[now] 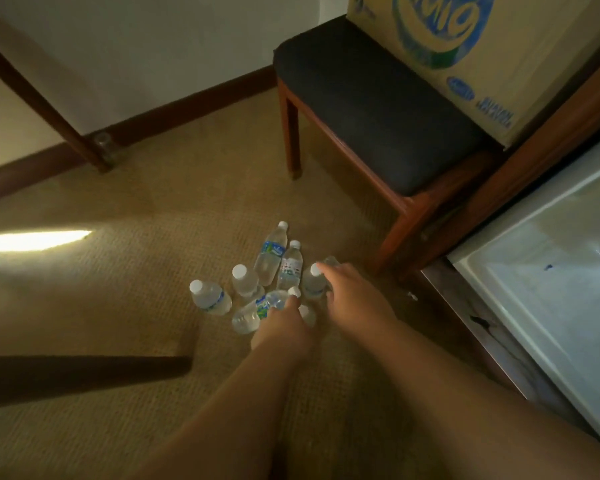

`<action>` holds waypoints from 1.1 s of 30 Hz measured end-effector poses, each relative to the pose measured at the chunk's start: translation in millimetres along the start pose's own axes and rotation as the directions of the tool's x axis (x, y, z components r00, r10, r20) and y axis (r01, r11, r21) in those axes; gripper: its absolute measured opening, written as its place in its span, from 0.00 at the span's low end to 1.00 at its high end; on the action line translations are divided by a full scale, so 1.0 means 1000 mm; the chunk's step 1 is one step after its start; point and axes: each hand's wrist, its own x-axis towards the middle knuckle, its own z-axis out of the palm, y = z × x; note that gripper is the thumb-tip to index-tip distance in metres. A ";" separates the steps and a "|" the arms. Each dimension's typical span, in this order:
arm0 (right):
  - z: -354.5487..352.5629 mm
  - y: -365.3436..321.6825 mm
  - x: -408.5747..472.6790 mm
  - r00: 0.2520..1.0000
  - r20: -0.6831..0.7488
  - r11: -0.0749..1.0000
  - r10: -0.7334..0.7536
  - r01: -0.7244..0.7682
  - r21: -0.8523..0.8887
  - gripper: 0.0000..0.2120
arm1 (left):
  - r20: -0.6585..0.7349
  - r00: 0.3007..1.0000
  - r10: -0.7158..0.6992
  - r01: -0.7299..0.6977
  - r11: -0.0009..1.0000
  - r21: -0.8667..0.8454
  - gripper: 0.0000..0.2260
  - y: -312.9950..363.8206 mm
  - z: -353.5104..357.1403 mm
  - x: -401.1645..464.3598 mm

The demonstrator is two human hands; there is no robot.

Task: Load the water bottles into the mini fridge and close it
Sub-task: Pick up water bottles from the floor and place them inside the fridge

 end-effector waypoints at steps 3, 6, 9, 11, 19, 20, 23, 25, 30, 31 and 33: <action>0.013 0.003 0.027 0.999 0.009 0.998 -0.039 0.039 -0.058 0.36 | 0.032 0.999 0.037 -0.042 0.982 0.184 0.35 -0.001 0.020 0.028; 0.022 0.011 0.051 0.999 0.030 0.993 -0.044 0.047 -0.105 0.39 | -0.021 0.988 0.154 -0.139 0.938 0.318 0.28 -0.002 0.028 0.050; 0.032 0.019 0.075 0.997 0.079 0.986 -0.005 0.019 -0.169 0.36 | -0.001 0.967 0.255 -0.238 0.901 0.363 0.22 -0.005 0.028 0.068; 0.038 0.023 0.089 0.995 0.095 0.976 0.018 0.003 -0.216 0.33 | -0.003 0.955 0.297 -0.270 0.871 0.410 0.19 -0.007 0.027 0.077; 0.044 0.041 0.091 0.982 0.054 0.957 -0.181 0.188 -0.220 0.15 | 0.070 0.899 0.433 -0.390 0.717 0.577 0.18 -0.007 0.020 0.086; 0.040 0.042 0.086 0.984 0.043 0.959 -0.172 0.177 -0.222 0.15 | 0.083 0.892 0.444 -0.401 0.696 0.596 0.18 -0.006 0.016 0.084; 0.020 0.053 0.059 0.991 -0.032 0.983 -0.128 0.122 -0.137 0.14 | 0.107 0.880 0.463 -0.426 0.669 0.609 0.18 0.004 -0.003 0.072; 0.001 0.063 0.031 0.990 -0.097 0.995 -0.099 0.096 -0.029 0.09 | 0.136 0.872 0.470 -0.446 0.650 0.615 0.18 0.015 -0.021 0.059; -0.041 0.088 -0.046 0.955 -0.297 0.989 -0.013 0.057 0.140 0.07 | 0.152 0.828 0.540 -0.487 0.557 0.673 0.18 0.059 -0.058 0.018; -0.049 0.092 -0.059 0.938 -0.346 0.987 0.019 0.037 0.155 0.08 | 0.143 0.816 0.560 -0.492 0.543 0.680 0.17 0.070 -0.063 0.009; -0.066 0.103 -0.084 0.896 -0.438 0.983 0.066 0.017 0.182 0.10 | 0.123 0.781 0.612 -0.510 0.513 0.690 0.17 0.092 -0.068 -0.005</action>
